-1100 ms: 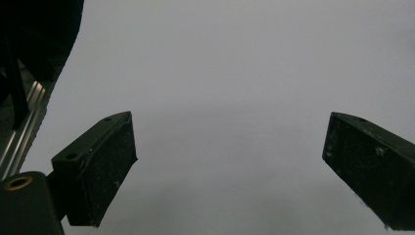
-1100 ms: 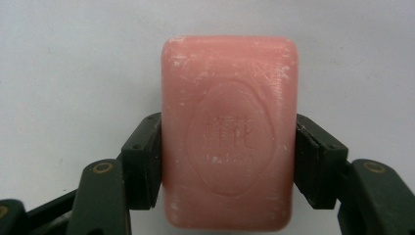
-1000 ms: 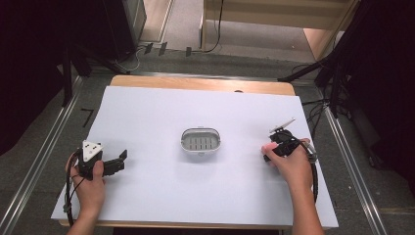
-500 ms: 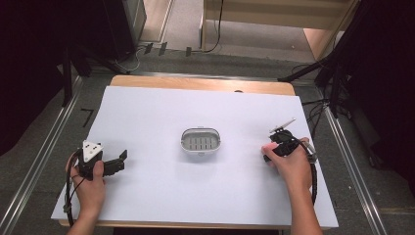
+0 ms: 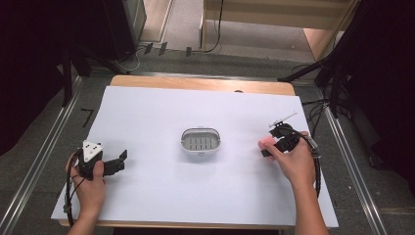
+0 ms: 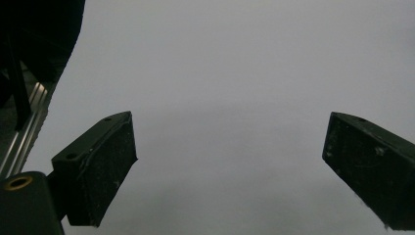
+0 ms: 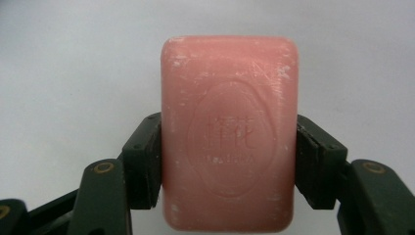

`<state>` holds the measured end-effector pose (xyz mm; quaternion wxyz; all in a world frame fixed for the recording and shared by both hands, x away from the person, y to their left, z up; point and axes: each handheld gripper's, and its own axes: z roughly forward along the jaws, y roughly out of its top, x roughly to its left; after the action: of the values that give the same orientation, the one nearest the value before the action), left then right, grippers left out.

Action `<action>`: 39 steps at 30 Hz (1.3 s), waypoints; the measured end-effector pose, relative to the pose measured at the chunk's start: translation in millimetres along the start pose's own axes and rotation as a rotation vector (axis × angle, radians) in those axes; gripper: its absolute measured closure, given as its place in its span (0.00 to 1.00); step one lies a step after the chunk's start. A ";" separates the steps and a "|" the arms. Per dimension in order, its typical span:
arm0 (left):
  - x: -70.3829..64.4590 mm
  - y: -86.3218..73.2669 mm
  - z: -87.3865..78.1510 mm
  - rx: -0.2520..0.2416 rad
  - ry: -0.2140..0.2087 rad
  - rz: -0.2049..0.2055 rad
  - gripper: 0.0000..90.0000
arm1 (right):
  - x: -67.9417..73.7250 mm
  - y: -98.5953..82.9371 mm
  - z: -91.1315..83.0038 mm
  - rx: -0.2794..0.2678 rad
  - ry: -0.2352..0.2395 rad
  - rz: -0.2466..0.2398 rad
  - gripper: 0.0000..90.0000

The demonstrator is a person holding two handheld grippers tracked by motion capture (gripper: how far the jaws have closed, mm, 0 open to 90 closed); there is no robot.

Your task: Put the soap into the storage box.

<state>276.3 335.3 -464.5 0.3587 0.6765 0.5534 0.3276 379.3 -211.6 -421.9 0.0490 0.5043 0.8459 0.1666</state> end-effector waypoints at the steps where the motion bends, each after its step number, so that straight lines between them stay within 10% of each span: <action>1: -0.1 0.1 0.0 0.001 0.001 0.001 0.07 | 1.3 1.7 -1.5 -0.006 0.002 -0.001 0.43; 39: 1.0 -0.4 -0.9 -0.012 -0.004 -0.010 0.07 | 72.7 56.5 -13.5 -0.040 0.134 -0.429 0.43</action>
<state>275.5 336.4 -464.4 0.3655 0.6724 0.5541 0.3275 387.8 -126.8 -384.3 0.0368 0.2996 0.9316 0.2025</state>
